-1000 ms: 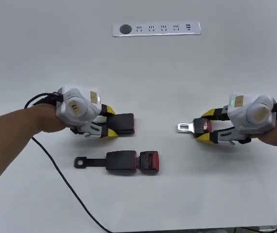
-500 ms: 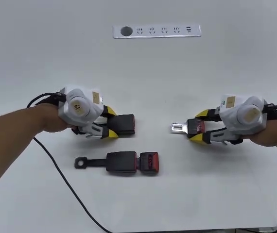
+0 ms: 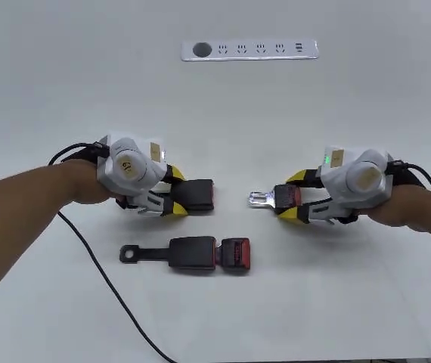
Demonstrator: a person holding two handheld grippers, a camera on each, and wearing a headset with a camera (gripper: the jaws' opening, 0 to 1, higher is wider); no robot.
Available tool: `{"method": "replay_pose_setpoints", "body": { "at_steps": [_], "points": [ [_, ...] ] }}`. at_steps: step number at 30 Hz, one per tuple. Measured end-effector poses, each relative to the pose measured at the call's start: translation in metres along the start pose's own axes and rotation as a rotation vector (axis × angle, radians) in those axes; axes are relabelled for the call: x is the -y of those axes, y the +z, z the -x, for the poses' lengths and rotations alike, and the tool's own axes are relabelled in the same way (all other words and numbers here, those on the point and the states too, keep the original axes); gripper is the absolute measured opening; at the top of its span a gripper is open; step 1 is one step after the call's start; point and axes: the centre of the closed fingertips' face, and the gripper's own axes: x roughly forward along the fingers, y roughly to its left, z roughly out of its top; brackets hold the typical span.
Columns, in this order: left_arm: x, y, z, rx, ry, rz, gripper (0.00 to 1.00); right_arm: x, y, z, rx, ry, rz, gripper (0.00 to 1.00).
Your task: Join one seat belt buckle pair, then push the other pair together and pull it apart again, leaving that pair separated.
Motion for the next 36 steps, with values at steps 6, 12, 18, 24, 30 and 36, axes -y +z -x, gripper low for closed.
{"method": "replay_pose_setpoints", "body": {
  "at_steps": [6, 12, 18, 24, 30, 36],
  "points": [
    [0.002, 0.001, 0.001, -0.002, -0.004, -0.004, 0.34, 0.001, 0.013, -0.006, 0.024, 0.019, 0.003, 0.36],
    [0.003, 0.001, 0.001, -0.008, -0.005, -0.007, 0.34, 0.003, 0.023, -0.010, 0.040, 0.028, 0.007, 0.36],
    [0.003, -0.001, 0.001, -0.009, -0.008, -0.006, 0.34, 0.001, 0.031, -0.020, 0.051, 0.031, 0.013, 0.36],
    [0.005, 0.000, 0.001, -0.015, -0.009, -0.010, 0.34, -0.007, 0.045, -0.032, 0.074, 0.046, 0.024, 0.36],
    [0.007, 0.003, 0.002, -0.016, -0.019, -0.020, 0.34, -0.011, 0.053, -0.040, 0.088, 0.040, 0.016, 0.36],
    [0.006, 0.001, 0.002, -0.021, -0.020, -0.018, 0.34, -0.011, 0.054, -0.042, 0.086, 0.031, 0.010, 0.36]
  ]
}}
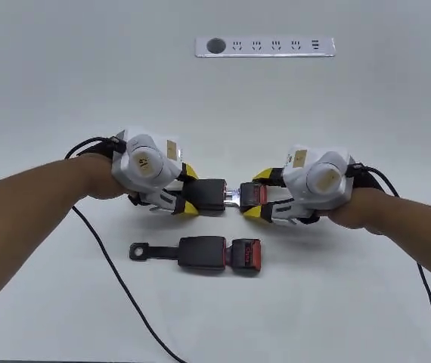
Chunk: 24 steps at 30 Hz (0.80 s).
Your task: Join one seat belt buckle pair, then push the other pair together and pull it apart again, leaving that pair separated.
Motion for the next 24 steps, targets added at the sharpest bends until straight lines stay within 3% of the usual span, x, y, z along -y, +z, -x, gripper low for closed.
{"method": "replay_pose_setpoints", "body": {
  "at_steps": [15, 24],
  "points": [
    [-0.001, -0.001, -0.003, -0.063, -0.040, -0.061, 0.33, -0.010, 0.012, -0.014, 0.000, 0.002, -0.032, 0.35],
    [-0.003, -0.003, -0.005, -0.063, -0.043, -0.058, 0.32, -0.013, 0.013, -0.021, -0.018, 0.000, -0.010, 0.35]
  ]
}}
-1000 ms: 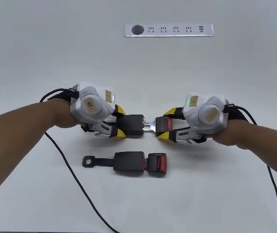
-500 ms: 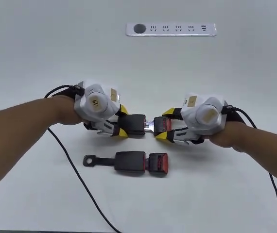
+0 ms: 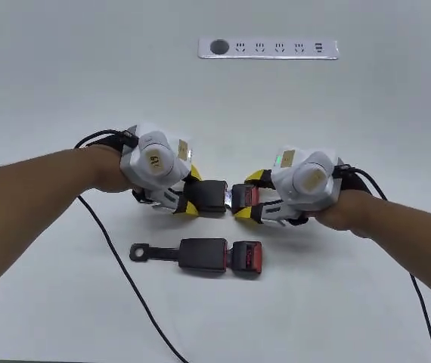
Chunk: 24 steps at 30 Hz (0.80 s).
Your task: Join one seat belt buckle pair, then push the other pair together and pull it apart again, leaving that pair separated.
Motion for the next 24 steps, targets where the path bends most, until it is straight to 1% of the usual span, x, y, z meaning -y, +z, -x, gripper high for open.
{"method": "replay_pose_setpoints", "body": {
  "at_steps": [8, 24],
  "points": [
    [0.0012, 0.0019, 0.0006, -0.003, 0.001, 0.002, 0.32, -0.0014, 0.0007, 0.0006, -0.014, -0.006, 0.007, 0.35],
    [0.0014, 0.0030, 0.0013, 0.020, 0.018, 0.035, 0.33, -0.0031, 0.0007, 0.0020, -0.030, -0.005, 0.025, 0.35]
  ]
}}
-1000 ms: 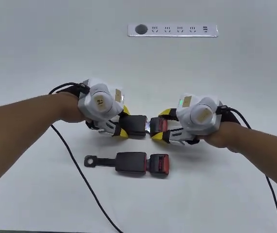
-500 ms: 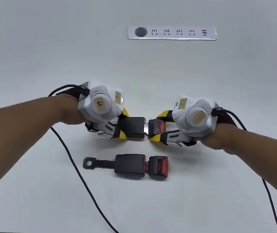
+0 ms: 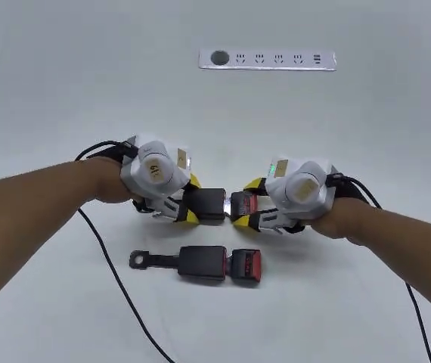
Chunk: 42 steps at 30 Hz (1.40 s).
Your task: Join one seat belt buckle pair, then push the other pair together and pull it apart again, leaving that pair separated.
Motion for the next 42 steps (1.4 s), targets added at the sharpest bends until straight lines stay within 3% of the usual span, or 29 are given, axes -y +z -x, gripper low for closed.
{"method": "replay_pose_setpoints", "body": {
  "at_steps": [14, 29, 42],
  "points": [
    [0.003, 0.003, 0.002, 0.017, 0.009, 0.008, 0.33, 0.001, -0.002, 0.002, -0.001, 0.011, 0.015, 0.35],
    [0.003, 0.002, 0.001, 0.004, 0.010, 0.009, 0.33, 0.005, -0.013, 0.011, -0.006, 0.018, 0.026, 0.36],
    [0.002, 0.002, 0.002, 0.013, 0.009, 0.015, 0.33, 0.007, -0.028, 0.030, 0.006, 0.013, 0.024, 0.36]
  ]
}}
